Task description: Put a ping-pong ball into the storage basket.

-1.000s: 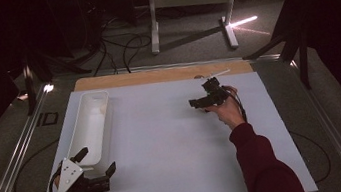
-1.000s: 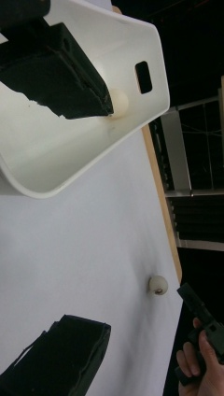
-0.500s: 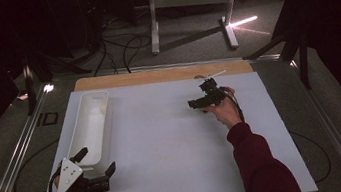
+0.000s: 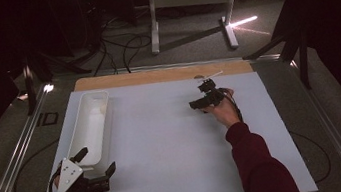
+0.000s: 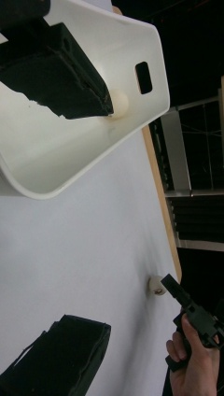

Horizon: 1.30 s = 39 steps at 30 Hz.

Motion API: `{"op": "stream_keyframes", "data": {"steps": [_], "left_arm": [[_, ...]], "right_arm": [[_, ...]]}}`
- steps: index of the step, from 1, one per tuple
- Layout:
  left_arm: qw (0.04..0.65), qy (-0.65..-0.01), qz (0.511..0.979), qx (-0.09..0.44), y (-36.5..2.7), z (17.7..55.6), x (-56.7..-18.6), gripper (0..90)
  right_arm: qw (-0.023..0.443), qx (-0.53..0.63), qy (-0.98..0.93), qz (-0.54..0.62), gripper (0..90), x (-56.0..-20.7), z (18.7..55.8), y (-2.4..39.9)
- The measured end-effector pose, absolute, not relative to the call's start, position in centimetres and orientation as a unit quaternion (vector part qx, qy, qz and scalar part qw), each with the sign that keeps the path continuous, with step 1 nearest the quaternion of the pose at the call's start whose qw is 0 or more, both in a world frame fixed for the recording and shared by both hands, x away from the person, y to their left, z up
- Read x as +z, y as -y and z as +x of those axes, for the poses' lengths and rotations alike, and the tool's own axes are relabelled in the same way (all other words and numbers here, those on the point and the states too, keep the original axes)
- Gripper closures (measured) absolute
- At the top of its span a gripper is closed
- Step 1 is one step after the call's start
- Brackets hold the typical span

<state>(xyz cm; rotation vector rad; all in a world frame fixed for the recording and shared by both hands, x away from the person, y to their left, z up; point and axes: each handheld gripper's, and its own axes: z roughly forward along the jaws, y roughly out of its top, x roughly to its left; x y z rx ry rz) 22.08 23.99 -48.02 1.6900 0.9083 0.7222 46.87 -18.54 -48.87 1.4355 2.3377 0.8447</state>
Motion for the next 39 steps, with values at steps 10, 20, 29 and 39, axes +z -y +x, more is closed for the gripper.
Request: {"op": "stream_keyframes", "data": {"steps": [10, 20, 29, 39], "left_arm": [[0.519, -0.378, 0.705, 0.301, -23.99, 22.08, -48.02, 0.2], [0.520, -0.378, 0.704, 0.301, -24.01, 22.06, -48.00, 0.2], [0.520, -0.379, 0.704, 0.301, -23.98, 22.05, -48.00, 0.2], [0.520, -0.379, 0.704, 0.302, -23.97, 22.04, -48.00, 0.2]], "right_arm": [[0.140, 0.272, -0.812, 0.496, 17.5, -49.27, 47.02, 18.41], [0.141, 0.258, -0.817, 0.496, 21.2, -49.57, 47.05, 18.30], [0.142, 0.251, -0.819, 0.496, 23.0, -49.63, 47.04, 18.35], [0.142, 0.246, -0.820, 0.498, 28.2, -49.81, 47.06, 18.19]]}}
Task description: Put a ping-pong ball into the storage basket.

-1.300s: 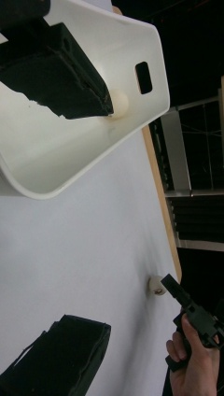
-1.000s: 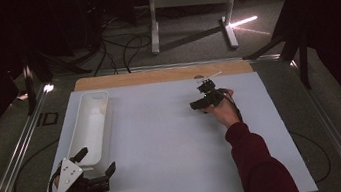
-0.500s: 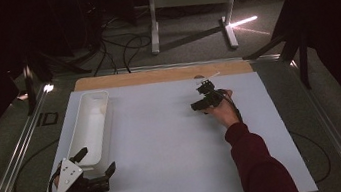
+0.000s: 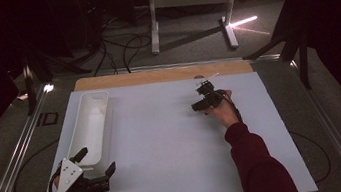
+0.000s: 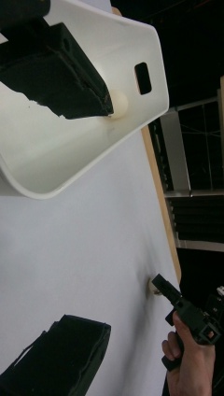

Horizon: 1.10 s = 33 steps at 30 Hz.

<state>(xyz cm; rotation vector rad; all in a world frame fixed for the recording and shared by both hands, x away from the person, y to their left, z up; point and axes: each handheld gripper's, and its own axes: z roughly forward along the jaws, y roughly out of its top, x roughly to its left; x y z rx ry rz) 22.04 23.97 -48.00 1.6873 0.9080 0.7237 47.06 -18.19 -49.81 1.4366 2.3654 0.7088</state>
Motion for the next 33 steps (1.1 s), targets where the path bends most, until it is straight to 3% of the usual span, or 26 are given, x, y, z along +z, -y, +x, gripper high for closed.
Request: {"op": "stream_keyframes", "data": {"steps": [24, 33], "left_arm": [[0.519, -0.379, 0.704, 0.303, -23.94, 22.02, -48.00, 0.2], [0.519, -0.378, 0.704, 0.302, -23.93, 22.01, -48.00, 0.2]], "right_arm": [[0.141, 0.222, -0.821, 0.507, 48.9, -50.21, 47.24, 18.51], [0.148, 0.217, -0.824, 0.502, 50.3, -50.14, 47.15, 18.47]]}}
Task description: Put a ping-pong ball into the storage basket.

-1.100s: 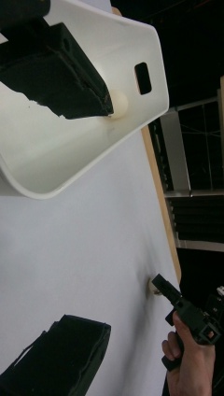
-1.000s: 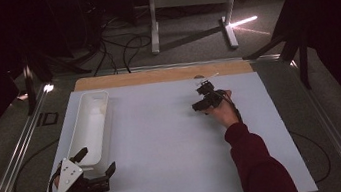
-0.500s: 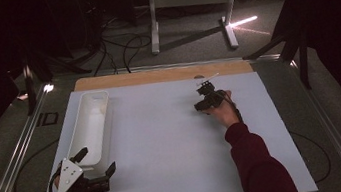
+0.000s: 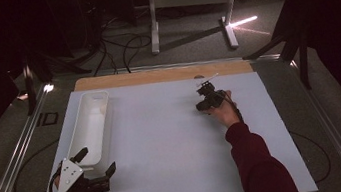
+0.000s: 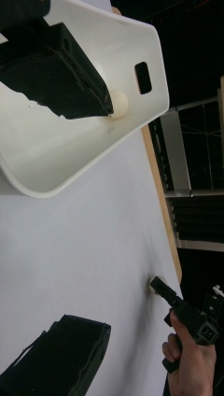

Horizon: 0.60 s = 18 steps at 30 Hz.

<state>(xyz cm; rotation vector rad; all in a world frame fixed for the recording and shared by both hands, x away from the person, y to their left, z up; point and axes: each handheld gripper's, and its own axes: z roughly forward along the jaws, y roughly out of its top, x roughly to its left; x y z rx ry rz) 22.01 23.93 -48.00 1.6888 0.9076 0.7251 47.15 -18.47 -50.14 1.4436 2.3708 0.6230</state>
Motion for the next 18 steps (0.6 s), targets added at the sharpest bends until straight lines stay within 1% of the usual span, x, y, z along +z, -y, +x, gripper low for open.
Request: {"op": "stream_keyframes", "data": {"steps": [18], "left_arm": [[0.519, -0.378, 0.704, 0.302, -23.9, 22.0, -48.0, 0.2]], "right_arm": [[0.155, 0.237, -0.828, 0.483, 50.4, -48.3, 46.2, 18.0]]}}
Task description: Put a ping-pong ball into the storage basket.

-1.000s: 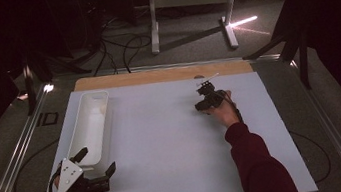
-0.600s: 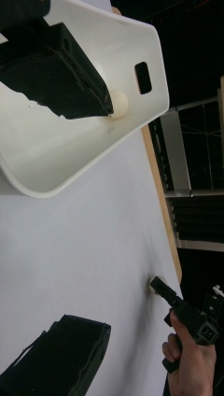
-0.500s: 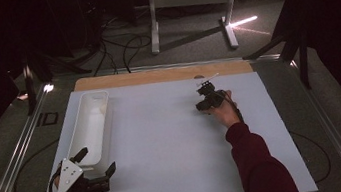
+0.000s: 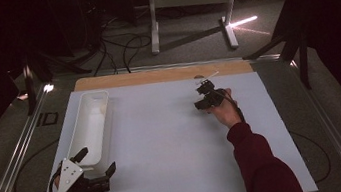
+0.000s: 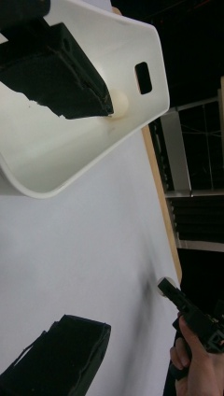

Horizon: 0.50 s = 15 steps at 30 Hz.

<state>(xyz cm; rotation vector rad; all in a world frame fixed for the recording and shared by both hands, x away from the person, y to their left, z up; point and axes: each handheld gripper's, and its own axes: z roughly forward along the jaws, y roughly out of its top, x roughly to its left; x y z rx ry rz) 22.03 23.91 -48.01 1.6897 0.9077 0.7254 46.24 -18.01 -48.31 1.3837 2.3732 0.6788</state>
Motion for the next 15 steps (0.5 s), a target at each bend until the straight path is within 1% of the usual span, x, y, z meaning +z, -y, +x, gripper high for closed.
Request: {"op": "stream_keyframes", "data": {"steps": [15], "left_arm": [[0.519, -0.379, 0.703, 0.303, -23.96, 22.00, -47.99, 0.2]], "right_arm": [[0.161, 0.248, -0.834, 0.466, 50.4, -47.45, 45.44, 17.51]]}}
